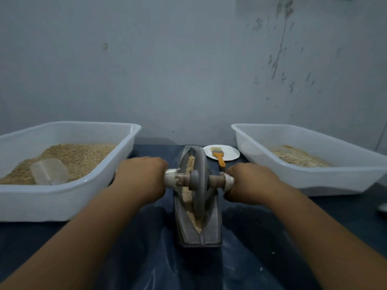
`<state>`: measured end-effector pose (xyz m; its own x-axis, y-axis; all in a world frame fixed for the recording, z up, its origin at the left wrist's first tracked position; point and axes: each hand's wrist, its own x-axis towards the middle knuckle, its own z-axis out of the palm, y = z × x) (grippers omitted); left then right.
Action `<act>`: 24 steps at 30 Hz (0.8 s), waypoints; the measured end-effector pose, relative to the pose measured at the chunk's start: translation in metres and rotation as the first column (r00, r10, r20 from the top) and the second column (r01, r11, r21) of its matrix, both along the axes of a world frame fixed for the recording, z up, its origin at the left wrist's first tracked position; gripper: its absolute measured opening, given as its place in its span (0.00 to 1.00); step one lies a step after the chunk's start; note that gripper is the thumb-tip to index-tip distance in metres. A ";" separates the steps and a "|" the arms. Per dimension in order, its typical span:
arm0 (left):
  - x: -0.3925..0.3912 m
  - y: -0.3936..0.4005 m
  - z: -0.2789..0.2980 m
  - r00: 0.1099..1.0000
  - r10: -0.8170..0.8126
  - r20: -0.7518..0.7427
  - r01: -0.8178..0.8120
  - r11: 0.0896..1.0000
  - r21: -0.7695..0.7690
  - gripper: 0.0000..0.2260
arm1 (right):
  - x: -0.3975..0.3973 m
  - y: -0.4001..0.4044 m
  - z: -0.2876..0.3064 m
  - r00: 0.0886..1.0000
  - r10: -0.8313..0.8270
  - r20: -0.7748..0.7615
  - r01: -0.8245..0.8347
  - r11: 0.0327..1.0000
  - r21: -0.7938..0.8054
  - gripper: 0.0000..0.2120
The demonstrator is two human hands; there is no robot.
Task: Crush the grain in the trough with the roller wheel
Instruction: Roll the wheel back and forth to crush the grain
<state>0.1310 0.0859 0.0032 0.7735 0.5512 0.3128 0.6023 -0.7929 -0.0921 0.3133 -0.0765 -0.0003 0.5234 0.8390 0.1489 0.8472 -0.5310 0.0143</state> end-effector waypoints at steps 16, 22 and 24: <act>0.008 0.010 -0.010 0.994 0.026 0.108 -0.032 0.998 0.058 0.11 | 0.009 0.017 -0.002 0.999 -0.036 -0.010 0.037 0.999 0.037 0.07; 0.031 0.029 -0.011 0.986 0.055 0.155 -0.070 0.993 0.094 0.04 | 0.030 0.049 -0.007 0.986 -0.053 0.156 0.020 0.978 0.206 0.12; 0.032 0.027 -0.010 0.988 0.056 0.143 -0.077 0.986 0.146 0.05 | 0.030 0.049 -0.012 0.986 -0.072 0.150 0.038 0.976 0.215 0.09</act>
<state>0.1633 0.1129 -0.0066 0.6804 0.5386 0.4970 0.6686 -0.7339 -0.1200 0.3435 -0.0273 -0.0118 0.5241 0.7505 0.4026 0.8127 -0.5820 0.0271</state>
